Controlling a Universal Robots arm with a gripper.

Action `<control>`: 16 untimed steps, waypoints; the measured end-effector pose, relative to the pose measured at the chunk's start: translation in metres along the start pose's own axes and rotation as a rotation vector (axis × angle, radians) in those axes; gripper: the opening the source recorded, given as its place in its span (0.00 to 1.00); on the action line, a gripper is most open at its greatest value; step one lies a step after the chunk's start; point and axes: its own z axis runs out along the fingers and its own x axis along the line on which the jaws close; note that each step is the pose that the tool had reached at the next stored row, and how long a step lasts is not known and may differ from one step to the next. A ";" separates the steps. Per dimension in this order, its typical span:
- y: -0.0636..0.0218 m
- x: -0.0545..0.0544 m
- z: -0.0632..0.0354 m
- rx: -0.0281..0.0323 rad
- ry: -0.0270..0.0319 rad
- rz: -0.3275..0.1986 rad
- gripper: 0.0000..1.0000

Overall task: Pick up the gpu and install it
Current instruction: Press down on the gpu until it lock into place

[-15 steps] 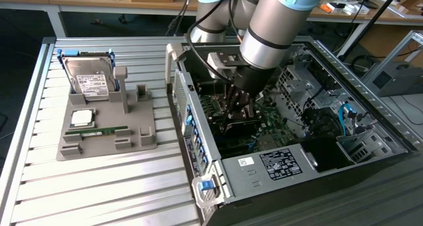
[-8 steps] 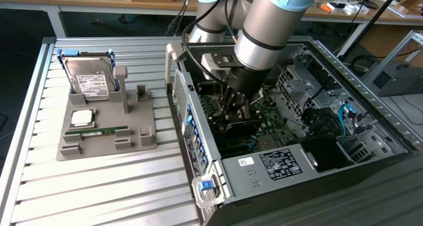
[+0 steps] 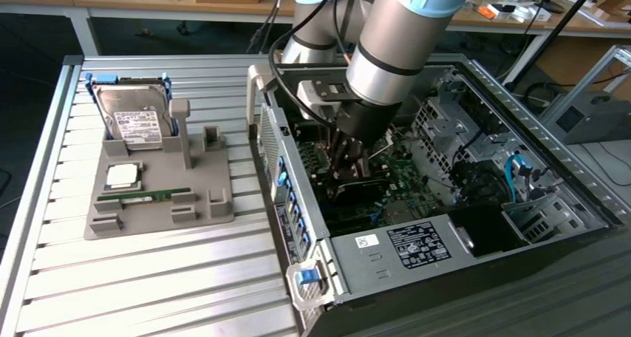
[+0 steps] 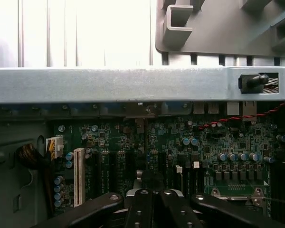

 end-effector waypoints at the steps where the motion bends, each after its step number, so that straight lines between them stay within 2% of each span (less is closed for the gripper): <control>1: -0.0001 0.000 0.0006 -0.0001 0.0002 0.000 0.11; 5: 0.0024 0.000 0.0047 0.0000 0.0024 0.000 0.11; 6: 0.0045 0.000 0.0046 0.0028 0.0022 0.000 0.11; 7: 0.0072 0.000 0.0017 0.0086 0.0003 0.000 0.11; 8: 0.0090 0.000 -0.0052 0.0120 0.0019 0.000 0.11; 9: 0.0101 0.000 -0.0080 0.0138 0.0022 0.000 0.11; 13: 0.0189 0.003 -0.0080 0.0177 0.0034 0.000 0.11; 16: 0.0262 0.003 -0.0120 0.0274 0.0056 0.000 0.11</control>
